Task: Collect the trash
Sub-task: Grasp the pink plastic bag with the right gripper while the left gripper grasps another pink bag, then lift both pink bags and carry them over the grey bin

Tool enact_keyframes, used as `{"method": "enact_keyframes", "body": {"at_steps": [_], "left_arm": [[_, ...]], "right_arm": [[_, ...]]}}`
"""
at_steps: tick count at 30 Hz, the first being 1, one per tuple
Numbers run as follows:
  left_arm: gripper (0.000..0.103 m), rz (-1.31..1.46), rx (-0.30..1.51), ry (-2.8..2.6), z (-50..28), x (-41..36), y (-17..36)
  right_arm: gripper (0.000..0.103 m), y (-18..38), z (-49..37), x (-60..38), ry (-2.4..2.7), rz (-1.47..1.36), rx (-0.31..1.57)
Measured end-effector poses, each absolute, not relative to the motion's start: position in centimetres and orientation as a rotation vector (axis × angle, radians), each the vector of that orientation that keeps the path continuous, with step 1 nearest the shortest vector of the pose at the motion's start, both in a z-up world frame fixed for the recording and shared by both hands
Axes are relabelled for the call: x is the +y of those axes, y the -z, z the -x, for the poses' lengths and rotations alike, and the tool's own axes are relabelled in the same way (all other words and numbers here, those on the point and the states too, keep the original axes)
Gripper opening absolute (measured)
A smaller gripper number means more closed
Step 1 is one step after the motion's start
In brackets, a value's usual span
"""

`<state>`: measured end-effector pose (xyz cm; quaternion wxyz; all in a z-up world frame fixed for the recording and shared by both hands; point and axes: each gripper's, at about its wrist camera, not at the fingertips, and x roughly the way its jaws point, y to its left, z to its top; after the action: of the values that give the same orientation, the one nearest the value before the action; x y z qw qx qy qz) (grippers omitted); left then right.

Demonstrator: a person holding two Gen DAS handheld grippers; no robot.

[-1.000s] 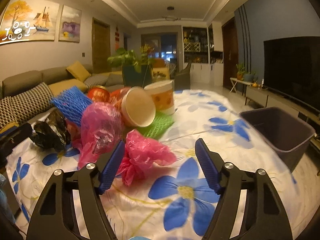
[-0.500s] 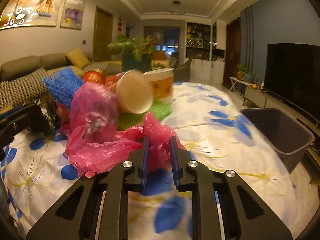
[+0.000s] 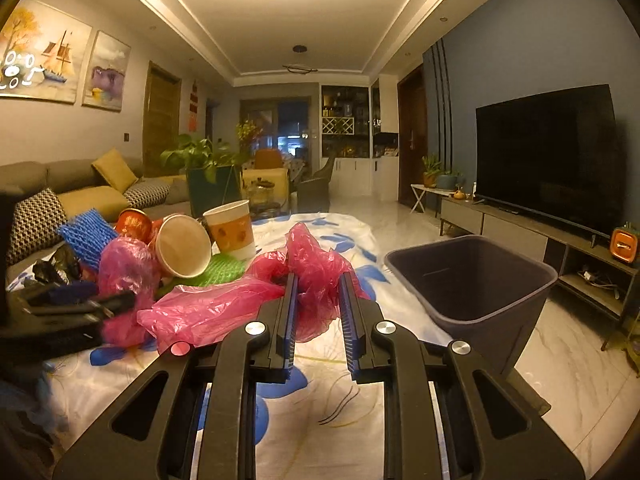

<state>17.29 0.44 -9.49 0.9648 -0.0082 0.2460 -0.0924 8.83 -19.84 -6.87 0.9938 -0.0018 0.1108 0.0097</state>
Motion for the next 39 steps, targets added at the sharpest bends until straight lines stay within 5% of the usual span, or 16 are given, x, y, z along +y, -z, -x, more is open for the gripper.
{"method": "enact_keyframes", "body": {"at_steps": [7,10,27,39], "left_arm": [[0.019,0.063,0.569,0.203,-18.3,0.6,10.9],[0.009,0.089,0.555,0.212,-17.5,1.1,10.5],[0.006,0.149,0.353,0.281,-12.2,2.7,1.1],[0.006,0.014,0.227,0.403,-16.2,-7.0,-3.4]], "right_arm": [[0.021,6.7,-8.6,-19.8,-0.020,0.015,0.214],[0.021,6.5,-8.4,-20.1,-0.022,0.002,0.212],[0.021,4.6,-6.0,-25.6,0.082,-0.049,0.150],[0.021,0.5,-7.3,-31.0,0.211,-0.038,0.052]]}}
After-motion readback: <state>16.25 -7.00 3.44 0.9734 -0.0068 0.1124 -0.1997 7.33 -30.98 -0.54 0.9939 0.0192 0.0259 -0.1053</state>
